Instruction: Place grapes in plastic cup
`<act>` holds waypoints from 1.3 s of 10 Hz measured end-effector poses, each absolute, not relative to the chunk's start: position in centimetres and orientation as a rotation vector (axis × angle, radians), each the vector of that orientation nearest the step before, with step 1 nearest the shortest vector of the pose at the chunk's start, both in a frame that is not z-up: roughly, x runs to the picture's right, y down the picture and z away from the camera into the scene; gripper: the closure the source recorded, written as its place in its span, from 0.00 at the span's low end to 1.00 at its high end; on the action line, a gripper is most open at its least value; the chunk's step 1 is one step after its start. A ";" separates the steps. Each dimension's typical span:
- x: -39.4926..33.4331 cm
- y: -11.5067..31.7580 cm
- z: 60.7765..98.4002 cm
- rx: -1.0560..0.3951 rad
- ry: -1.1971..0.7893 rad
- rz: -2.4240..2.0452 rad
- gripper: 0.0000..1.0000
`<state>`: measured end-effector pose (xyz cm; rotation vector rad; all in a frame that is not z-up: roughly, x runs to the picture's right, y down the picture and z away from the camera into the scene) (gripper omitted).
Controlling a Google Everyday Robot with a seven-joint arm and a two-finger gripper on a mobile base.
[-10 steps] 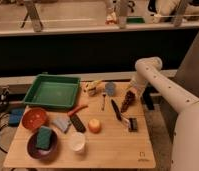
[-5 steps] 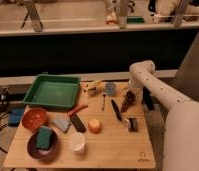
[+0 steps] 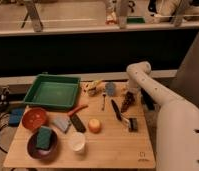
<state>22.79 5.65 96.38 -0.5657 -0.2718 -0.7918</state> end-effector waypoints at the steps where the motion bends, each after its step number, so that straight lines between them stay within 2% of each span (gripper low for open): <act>1: 22.9 5.7 96.7 -0.573 -0.275 -0.790 0.20; 4: 23.0 6.1 97.3 -0.589 -0.303 -0.777 0.21; 6: 23.3 6.3 97.5 -0.595 -0.332 -0.760 0.39; 8: 23.6 6.4 97.6 -0.593 -0.363 -0.734 0.51; 13: 23.7 6.5 97.6 -0.589 -0.394 -0.718 0.52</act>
